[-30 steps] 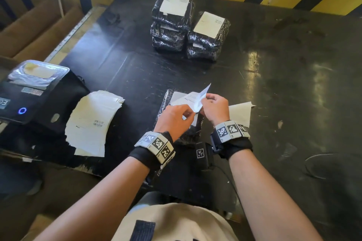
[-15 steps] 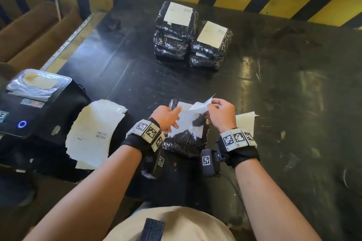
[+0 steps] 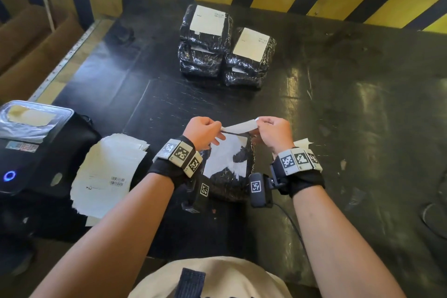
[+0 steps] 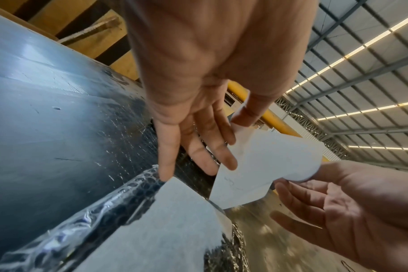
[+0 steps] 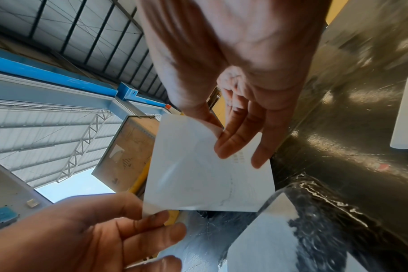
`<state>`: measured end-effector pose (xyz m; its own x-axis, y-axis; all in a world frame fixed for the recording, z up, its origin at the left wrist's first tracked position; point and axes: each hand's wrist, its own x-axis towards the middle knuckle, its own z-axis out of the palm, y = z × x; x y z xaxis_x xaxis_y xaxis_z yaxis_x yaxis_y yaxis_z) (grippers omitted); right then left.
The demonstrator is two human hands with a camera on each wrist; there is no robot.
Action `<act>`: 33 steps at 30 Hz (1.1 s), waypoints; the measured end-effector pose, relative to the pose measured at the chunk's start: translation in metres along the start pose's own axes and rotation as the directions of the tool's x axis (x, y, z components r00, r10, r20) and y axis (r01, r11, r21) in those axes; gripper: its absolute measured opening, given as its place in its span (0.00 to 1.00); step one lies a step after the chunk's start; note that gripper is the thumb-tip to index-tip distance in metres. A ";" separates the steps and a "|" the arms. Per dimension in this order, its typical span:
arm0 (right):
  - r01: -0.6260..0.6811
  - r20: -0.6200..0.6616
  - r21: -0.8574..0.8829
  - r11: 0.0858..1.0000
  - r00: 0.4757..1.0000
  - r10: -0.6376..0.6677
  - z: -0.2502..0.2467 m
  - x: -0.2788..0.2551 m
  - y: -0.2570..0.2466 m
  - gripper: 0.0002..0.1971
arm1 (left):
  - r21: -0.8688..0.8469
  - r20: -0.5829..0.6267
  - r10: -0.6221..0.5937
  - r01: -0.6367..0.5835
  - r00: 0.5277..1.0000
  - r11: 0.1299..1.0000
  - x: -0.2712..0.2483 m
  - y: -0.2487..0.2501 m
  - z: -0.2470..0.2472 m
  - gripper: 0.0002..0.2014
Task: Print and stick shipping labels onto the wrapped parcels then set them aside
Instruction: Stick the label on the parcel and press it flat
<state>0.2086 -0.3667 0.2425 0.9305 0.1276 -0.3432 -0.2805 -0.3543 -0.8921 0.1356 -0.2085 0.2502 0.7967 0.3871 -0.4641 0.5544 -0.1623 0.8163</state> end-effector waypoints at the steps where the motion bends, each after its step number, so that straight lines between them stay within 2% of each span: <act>1: -0.003 0.002 0.009 1.000 1.000 0.003 0.000 0.000 -0.001 0.11 | -0.001 -0.011 0.006 -0.006 1.000 1.000 0.001 0.000 0.001 0.10; 4: -0.025 0.002 0.061 0.998 1.000 0.024 -0.003 -0.001 -0.003 0.13 | -0.018 -0.030 0.015 -0.016 0.999 1.000 0.002 0.000 0.002 0.10; 11: -0.084 0.013 0.165 0.983 0.997 0.083 -0.004 0.006 -0.009 0.09 | -0.061 -0.118 0.085 -0.093 0.989 0.994 0.000 0.011 0.004 0.11; 18: -0.142 0.024 0.177 0.974 0.990 0.140 -0.004 0.011 -0.004 0.08 | -0.138 -0.089 0.099 -0.111 0.991 0.984 0.004 0.002 0.007 0.16; 22: -0.153 0.016 0.162 0.975 0.988 0.152 -0.006 0.009 0.007 0.08 | 0.057 -0.060 0.075 -0.072 0.995 0.996 0.004 -0.042 0.019 0.16; 24: -0.154 0.012 0.164 0.974 0.988 0.154 -0.008 0.012 0.009 0.08 | 0.232 -0.043 0.098 -0.086 0.994 0.969 0.005 -0.057 0.025 0.17; 26: -0.158 0.021 0.160 0.974 0.987 0.156 -0.011 0.014 0.010 0.08 | 0.468 0.009 0.168 -0.153 0.986 0.870 0.007 -0.065 0.029 0.22; 28: -0.162 0.028 0.158 0.974 0.987 0.160 -0.011 0.016 0.009 0.07 | 0.622 0.060 0.191 -0.186 0.980 0.761 0.007 -0.068 0.032 0.26; 30: -0.165 0.028 0.165 0.972 0.986 0.162 -0.011 0.018 0.007 0.07 | 0.690 0.074 0.196 -0.192 0.978 0.698 0.008 -0.070 0.035 0.27; 33: -0.191 0.026 0.179 0.965 0.982 0.189 -0.012 0.022 0.001 0.09 | 0.709 0.069 0.204 -0.191 0.977 0.678 0.009 -0.072 0.036 0.27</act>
<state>0.2312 -0.3760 0.2374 0.8542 0.0819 -0.5135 -0.4904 -0.2010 -0.8480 0.1113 -0.2263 0.1750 0.9075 0.2826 -0.3107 0.3943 -0.8280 0.3987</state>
